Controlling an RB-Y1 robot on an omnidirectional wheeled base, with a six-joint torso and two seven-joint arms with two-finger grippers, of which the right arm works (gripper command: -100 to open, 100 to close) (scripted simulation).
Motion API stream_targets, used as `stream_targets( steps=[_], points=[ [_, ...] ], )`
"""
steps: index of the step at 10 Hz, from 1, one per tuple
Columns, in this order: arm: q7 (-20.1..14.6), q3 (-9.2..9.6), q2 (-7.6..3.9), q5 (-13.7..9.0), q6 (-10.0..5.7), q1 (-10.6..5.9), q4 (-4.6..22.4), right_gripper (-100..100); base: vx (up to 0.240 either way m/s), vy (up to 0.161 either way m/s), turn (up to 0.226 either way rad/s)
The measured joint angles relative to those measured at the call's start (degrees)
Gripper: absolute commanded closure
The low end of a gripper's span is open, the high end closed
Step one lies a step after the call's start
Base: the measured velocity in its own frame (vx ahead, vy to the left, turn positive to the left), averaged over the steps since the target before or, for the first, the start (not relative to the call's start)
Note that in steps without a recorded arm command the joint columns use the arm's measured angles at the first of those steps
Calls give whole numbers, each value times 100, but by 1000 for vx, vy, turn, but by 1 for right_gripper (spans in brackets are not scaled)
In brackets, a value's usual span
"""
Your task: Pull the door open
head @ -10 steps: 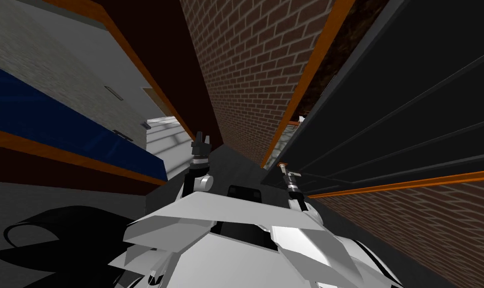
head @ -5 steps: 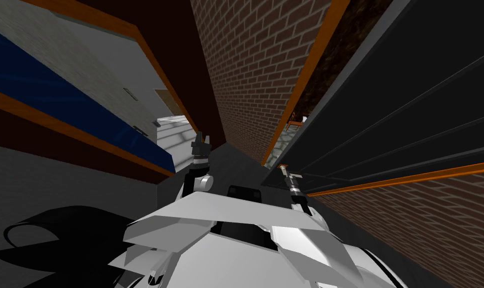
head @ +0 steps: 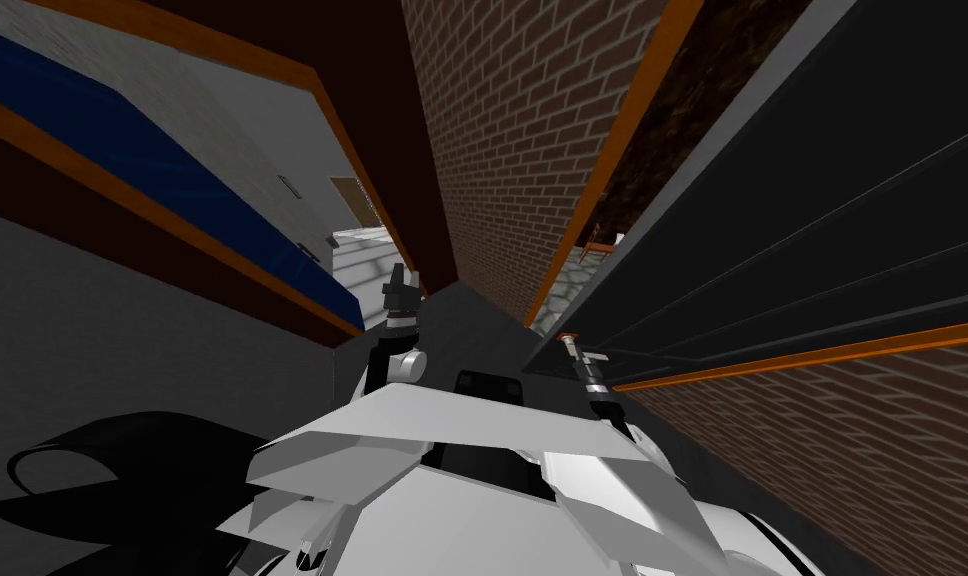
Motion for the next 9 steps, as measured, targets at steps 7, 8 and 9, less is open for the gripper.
stream_targets(
  steps=[7,8,9],
  points=[
    [-115,48,-126,18,-478,178,241,100,-190,-71,176],
    [-153,76,-148,34,-626,152,429,100,-111,-47,57],
    [-168,90,-150,42,-667,201,417,100,-50,-9,-15]
  ],
)
